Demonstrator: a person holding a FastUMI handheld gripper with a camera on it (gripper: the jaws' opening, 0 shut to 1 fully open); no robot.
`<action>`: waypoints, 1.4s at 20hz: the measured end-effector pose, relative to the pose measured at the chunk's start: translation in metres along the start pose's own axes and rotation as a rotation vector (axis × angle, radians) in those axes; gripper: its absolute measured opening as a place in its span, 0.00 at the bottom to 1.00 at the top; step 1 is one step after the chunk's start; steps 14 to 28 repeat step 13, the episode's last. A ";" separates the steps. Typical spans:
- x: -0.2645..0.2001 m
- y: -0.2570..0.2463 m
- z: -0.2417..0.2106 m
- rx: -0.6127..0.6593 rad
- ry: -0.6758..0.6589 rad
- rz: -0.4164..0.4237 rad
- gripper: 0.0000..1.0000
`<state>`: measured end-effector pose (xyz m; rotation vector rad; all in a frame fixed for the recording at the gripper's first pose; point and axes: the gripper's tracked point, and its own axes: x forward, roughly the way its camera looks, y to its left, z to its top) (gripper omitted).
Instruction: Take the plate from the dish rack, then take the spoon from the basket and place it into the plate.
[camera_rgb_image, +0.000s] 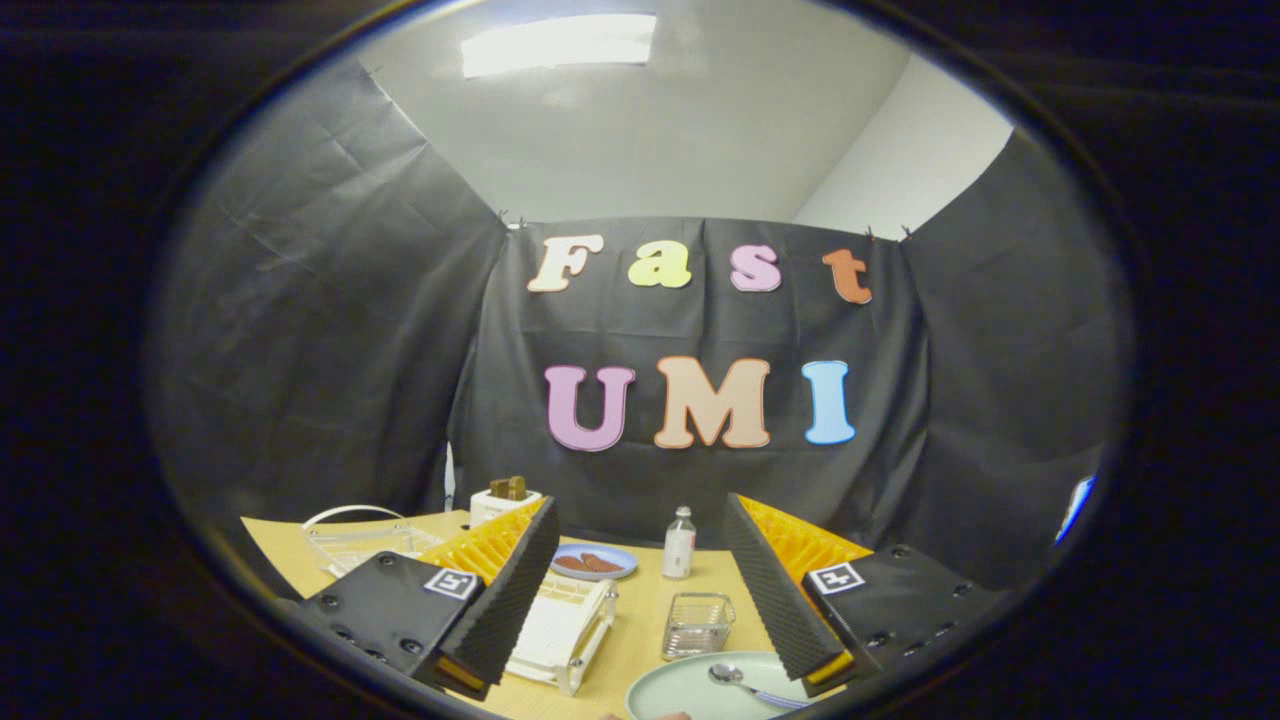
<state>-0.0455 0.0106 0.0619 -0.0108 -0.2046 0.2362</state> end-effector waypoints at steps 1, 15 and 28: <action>0.000 0.010 -0.001 0.009 -0.003 0.032 1.00; 0.004 0.035 -0.036 -0.044 0.053 0.070 1.00; 0.004 0.035 -0.036 -0.044 0.053 0.070 1.00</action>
